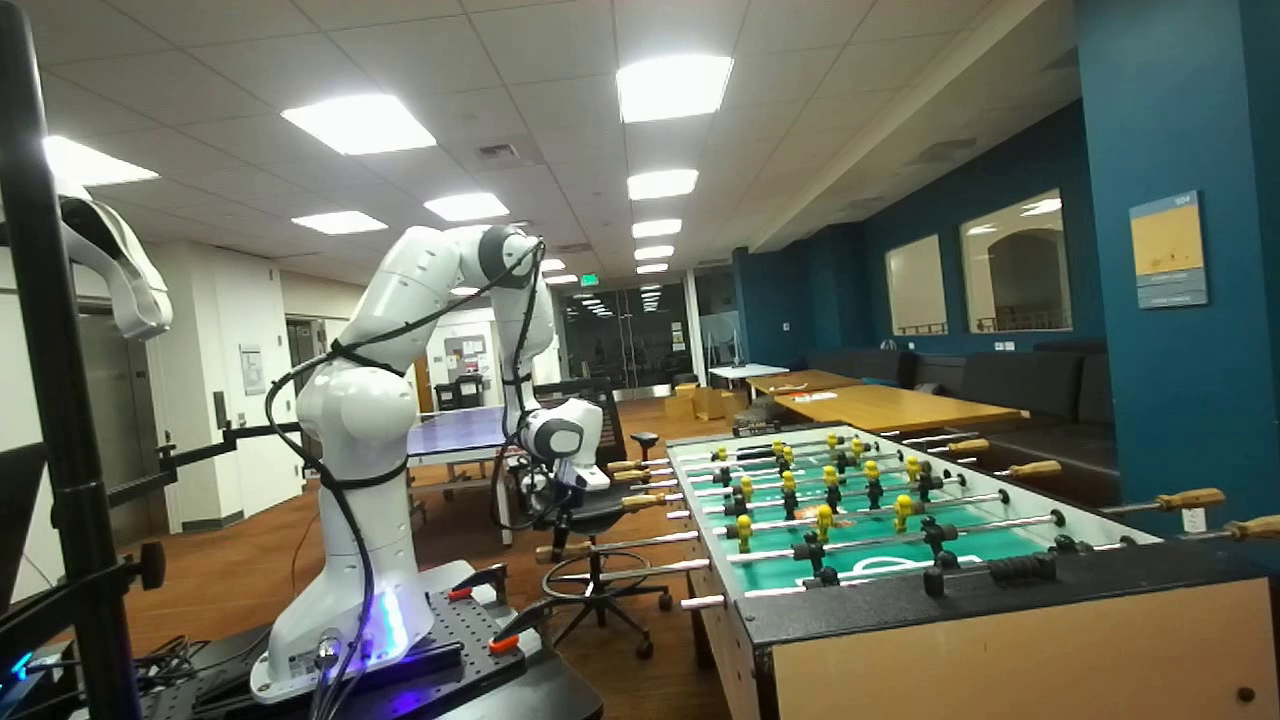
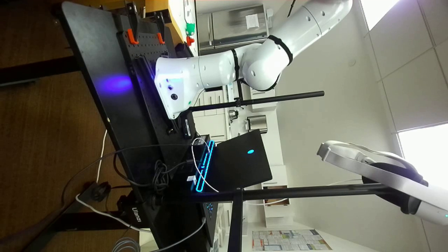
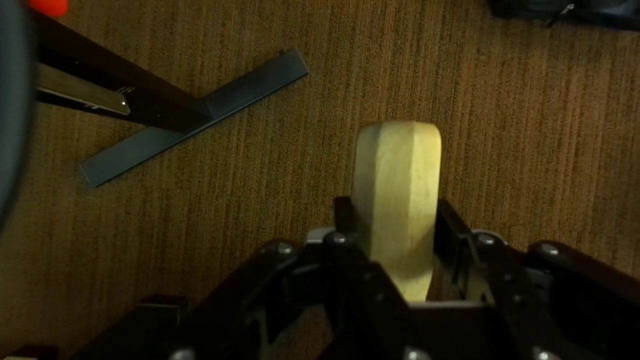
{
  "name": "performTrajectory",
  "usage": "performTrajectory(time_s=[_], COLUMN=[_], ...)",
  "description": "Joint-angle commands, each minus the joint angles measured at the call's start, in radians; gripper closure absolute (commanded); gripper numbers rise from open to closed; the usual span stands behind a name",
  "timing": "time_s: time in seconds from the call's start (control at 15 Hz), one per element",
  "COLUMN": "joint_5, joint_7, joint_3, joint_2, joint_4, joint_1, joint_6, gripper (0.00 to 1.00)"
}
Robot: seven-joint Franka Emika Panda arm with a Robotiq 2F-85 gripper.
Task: Move the throttle on the foosball table to the left
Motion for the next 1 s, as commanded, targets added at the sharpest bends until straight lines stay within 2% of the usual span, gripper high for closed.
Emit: performTrajectory(time_s=[0.0, 0.13, 0.2, 0.27, 0.33, 0.6, 0.67, 0.93], joint_5=[0.018, 0.016, 0.01, 0.011, 0.005, -0.033, -0.053, -0.139], joint_7=[-0.128, -0.124, -0.118, -0.117, -0.119, -0.226, -0.233, -0.226], joint_3=[0.034, 0.034, 0.029, 0.031, 0.027, 0.016, 0.009, 0.0], joint_2=[-0.141, -0.145, -0.148, -0.15, -0.153, -0.242, -0.276, -0.441], joint_4=[-0.111, -0.117, -0.12, -0.122, -0.125, -0.176, -0.195, -0.252], joint_1=[-0.015, -0.011, -0.005, -0.005, 0.001, 0.037, 0.048, 0.068], joint_6=[-0.073, -0.072, -0.071, -0.072, -0.069, -0.159, -0.194, -0.321], gripper=[0.84, 0.84, 0.77, 0.34, 0.33, 0.04, 0.0, 0.0])
